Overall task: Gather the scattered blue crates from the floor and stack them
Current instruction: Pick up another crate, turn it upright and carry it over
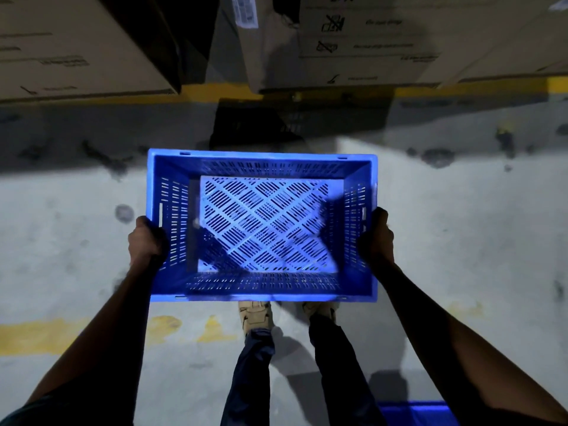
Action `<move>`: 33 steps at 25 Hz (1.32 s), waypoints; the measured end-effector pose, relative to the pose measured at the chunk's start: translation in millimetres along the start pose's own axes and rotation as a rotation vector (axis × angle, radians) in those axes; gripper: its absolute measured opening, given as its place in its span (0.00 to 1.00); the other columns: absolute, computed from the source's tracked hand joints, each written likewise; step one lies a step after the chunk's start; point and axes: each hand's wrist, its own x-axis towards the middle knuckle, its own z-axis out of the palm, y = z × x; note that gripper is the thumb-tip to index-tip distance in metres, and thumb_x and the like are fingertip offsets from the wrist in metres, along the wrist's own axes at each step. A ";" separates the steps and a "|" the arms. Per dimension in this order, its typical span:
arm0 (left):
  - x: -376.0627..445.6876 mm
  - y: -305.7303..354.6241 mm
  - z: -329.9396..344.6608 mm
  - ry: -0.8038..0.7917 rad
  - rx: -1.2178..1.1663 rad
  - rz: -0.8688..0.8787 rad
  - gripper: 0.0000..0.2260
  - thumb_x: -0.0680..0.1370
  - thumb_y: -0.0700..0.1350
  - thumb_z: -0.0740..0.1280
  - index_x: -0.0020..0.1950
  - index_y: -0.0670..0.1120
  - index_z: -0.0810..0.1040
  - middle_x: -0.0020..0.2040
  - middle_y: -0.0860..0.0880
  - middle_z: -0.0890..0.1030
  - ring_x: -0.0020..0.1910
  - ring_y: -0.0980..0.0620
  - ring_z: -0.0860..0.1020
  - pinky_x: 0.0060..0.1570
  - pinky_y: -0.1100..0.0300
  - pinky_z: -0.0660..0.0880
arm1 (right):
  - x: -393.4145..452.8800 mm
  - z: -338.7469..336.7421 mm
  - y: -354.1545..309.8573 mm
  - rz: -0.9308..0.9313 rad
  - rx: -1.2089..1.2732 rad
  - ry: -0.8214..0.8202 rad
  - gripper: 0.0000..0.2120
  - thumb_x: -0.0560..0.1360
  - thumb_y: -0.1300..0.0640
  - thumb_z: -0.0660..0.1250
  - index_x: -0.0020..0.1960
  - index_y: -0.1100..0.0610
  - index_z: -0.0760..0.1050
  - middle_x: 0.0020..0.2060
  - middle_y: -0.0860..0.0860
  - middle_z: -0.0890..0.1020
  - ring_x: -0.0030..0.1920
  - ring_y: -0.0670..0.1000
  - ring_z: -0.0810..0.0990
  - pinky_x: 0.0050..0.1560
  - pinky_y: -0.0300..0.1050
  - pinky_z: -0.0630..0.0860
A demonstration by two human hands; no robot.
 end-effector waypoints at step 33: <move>22.8 7.5 -17.3 0.012 -0.032 0.109 0.10 0.77 0.36 0.63 0.57 0.34 0.71 0.57 0.29 0.76 0.56 0.32 0.75 0.51 0.46 0.71 | 34.8 14.2 -6.9 -0.098 -0.085 0.043 0.14 0.71 0.68 0.60 0.54 0.58 0.62 0.44 0.61 0.77 0.44 0.65 0.78 0.42 0.56 0.73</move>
